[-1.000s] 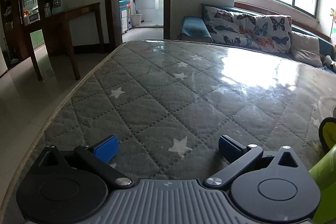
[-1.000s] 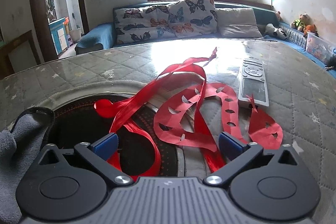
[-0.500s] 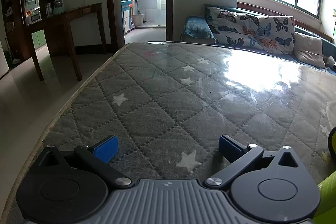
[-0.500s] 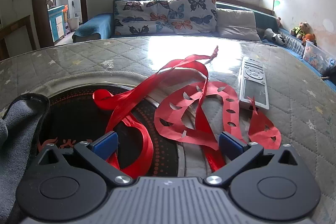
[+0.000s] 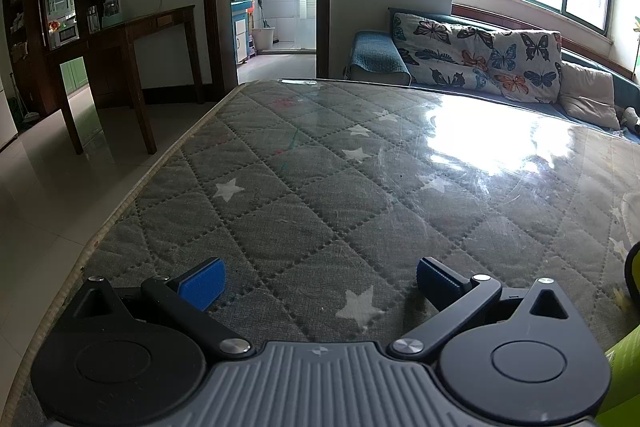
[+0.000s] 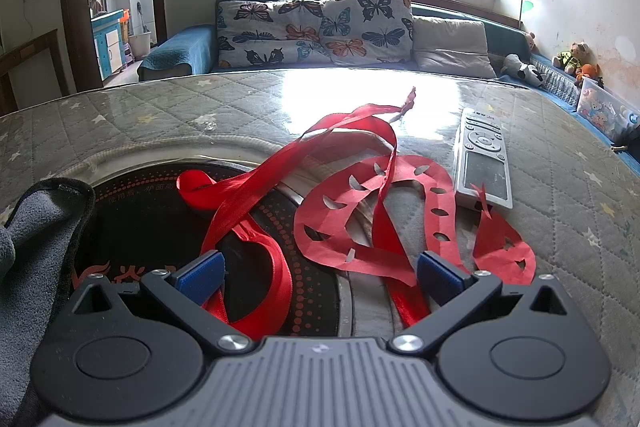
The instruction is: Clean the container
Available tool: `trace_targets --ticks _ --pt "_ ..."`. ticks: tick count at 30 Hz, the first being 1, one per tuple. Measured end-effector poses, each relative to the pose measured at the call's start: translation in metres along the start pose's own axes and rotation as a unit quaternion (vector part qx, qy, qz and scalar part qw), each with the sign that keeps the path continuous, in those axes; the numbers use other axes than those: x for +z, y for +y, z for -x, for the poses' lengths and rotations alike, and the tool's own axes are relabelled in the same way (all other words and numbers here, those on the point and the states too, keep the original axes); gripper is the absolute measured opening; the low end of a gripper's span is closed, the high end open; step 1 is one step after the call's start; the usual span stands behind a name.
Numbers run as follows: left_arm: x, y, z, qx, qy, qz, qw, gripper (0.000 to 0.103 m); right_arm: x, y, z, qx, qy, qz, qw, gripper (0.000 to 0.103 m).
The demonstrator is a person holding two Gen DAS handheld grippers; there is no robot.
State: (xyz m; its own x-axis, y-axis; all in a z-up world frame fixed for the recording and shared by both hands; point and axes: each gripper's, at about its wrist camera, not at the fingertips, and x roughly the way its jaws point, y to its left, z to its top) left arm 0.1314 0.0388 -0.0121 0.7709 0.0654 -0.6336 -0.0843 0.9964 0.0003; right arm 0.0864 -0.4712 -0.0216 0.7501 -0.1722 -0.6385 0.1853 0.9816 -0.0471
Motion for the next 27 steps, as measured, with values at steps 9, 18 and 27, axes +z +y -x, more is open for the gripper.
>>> trace_targets --ticks 9,18,27 --pt "-0.0002 -0.0004 0.0003 0.000 0.000 0.000 1.0000 0.103 -0.0015 0.0006 0.0023 -0.001 0.000 -0.001 1.000 0.103" --pt "-0.0003 -0.0006 0.0002 0.000 0.000 0.000 1.0000 0.103 -0.0021 0.0010 0.0034 -0.001 0.000 -0.001 1.000 0.103" --pt "-0.0004 -0.0008 0.0003 0.000 0.000 0.000 1.0000 0.103 -0.0032 0.0016 0.0043 -0.001 0.000 -0.001 1.000 0.103"
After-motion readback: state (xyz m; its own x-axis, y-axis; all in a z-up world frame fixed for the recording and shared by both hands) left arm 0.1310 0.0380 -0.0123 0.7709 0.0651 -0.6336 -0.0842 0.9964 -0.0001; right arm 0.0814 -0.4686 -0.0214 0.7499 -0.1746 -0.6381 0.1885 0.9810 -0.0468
